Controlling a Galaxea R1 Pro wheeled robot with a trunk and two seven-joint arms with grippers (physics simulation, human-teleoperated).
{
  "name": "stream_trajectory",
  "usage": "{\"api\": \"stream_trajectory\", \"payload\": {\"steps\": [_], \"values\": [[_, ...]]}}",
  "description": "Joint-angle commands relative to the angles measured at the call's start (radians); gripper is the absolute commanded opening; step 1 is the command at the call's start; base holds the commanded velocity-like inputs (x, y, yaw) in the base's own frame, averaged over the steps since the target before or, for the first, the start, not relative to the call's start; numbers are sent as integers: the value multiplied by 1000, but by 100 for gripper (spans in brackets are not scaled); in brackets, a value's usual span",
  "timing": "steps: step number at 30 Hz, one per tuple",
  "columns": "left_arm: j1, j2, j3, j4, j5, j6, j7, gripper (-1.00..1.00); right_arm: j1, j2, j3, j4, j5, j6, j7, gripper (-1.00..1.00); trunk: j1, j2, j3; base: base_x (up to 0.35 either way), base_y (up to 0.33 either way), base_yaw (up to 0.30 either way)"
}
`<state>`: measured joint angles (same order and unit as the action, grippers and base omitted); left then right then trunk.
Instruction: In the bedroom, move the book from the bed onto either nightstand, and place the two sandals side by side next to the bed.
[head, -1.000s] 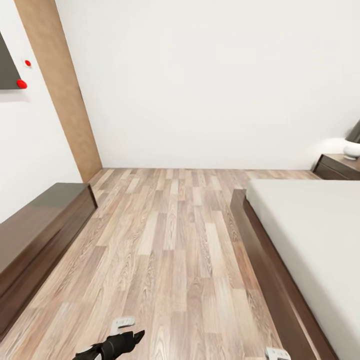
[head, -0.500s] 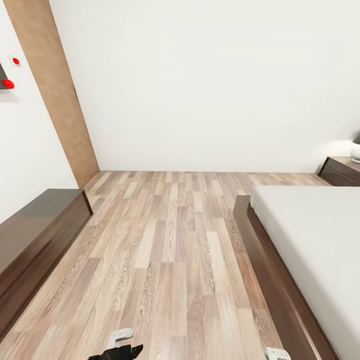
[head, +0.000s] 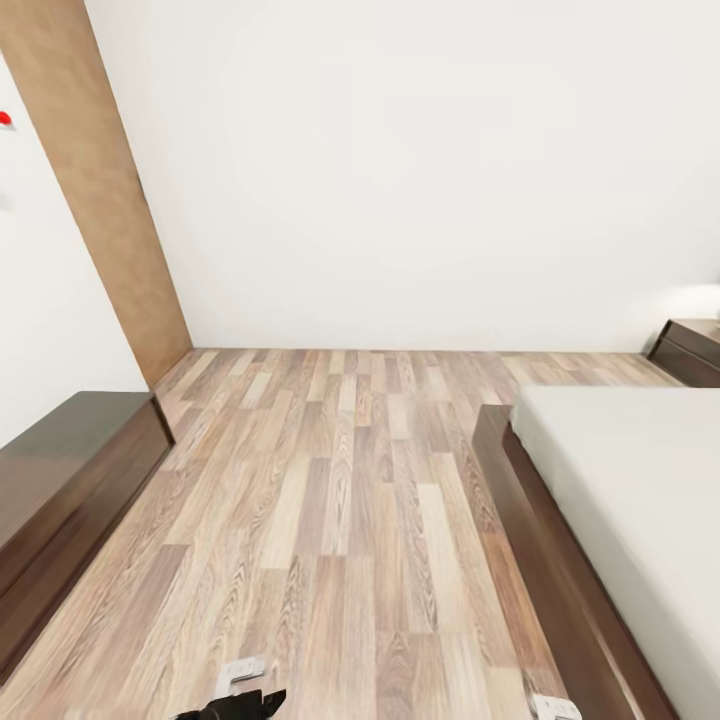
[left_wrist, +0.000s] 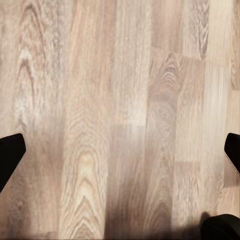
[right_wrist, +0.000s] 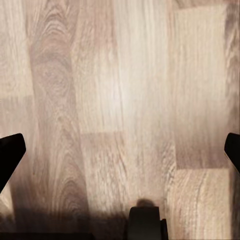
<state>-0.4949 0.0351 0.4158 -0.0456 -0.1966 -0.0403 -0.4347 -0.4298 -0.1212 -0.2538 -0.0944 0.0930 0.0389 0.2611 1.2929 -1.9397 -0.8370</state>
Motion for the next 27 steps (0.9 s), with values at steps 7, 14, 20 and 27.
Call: {"api": "stream_trajectory", "payload": {"steps": [7,14,20,27], "values": [[-1,0,8,1,-10,-4,-2,100,0,0,-9,-1,11,4,4,100,0,0,-1,328,0,0],[-1,0,8,1,-10,-4,-2,100,0,0,-9,-1,11,4,4,100,0,0,-1,328,0,0],[-1,-1,8,1,-10,-4,-2,100,0,0,-9,-1,13,4,4,100,0,0,-1,328,0,0],[-1,-1,8,1,-10,-3,-2,100,-1,0,-9,-1,13,4,4,100,0,0,-1,328,0,0]]}}
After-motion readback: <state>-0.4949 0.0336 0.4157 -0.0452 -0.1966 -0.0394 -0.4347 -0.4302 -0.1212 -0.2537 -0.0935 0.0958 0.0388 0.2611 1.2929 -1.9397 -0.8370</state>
